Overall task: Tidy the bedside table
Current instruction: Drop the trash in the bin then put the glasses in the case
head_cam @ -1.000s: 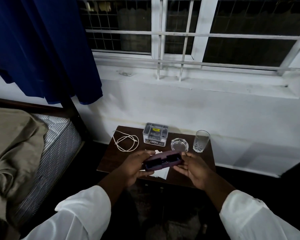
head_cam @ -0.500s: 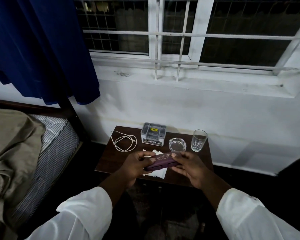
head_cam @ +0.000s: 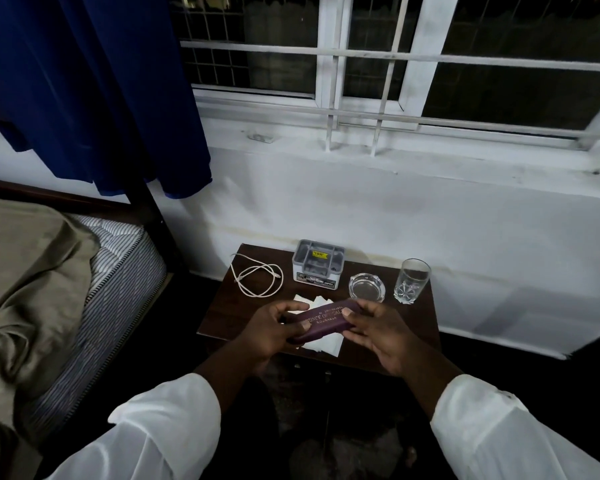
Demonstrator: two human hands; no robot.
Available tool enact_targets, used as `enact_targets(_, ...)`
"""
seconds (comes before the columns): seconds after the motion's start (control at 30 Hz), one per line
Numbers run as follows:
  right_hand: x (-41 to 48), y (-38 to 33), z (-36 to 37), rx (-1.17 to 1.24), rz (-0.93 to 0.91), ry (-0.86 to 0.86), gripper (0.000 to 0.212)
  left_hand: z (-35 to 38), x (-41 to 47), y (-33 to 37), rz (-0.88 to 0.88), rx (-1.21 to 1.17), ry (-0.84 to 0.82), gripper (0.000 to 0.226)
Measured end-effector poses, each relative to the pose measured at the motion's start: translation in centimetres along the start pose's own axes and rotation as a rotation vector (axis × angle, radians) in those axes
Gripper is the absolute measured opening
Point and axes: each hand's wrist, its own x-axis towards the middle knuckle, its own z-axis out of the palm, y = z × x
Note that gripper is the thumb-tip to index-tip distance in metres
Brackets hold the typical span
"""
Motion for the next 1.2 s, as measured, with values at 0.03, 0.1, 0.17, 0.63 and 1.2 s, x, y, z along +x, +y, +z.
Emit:
enact_targets(0.03,0.4,0.1,0.4,-0.009,0.000,-0.014,0.028,-0.4,0.1,0.0,-0.004,0.041,0.003,0.038)
enact_targets(0.1,1.2,0.1,1.4,-0.040,0.005,-0.044,0.037,-1.4,0.2,-0.2,-0.004,0.110,0.010,0.043)
enact_targets(0.17,2.2,0.1,2.7,-0.063,0.015,-0.065,0.039,-2.7,0.4,-0.5,-0.009,0.119,0.026,0.043)
enact_targets(0.63,11.7,4.7,15.2,-0.142,0.055,-0.116,0.025,-12.9,1.3,-5.4,0.000,0.638,0.361,0.056)
enact_targets(1.2,16.0,10.3,20.0,-0.369,0.059,-0.144,0.043,-14.8,4.0,-10.1,0.090,0.814,0.552,0.037)
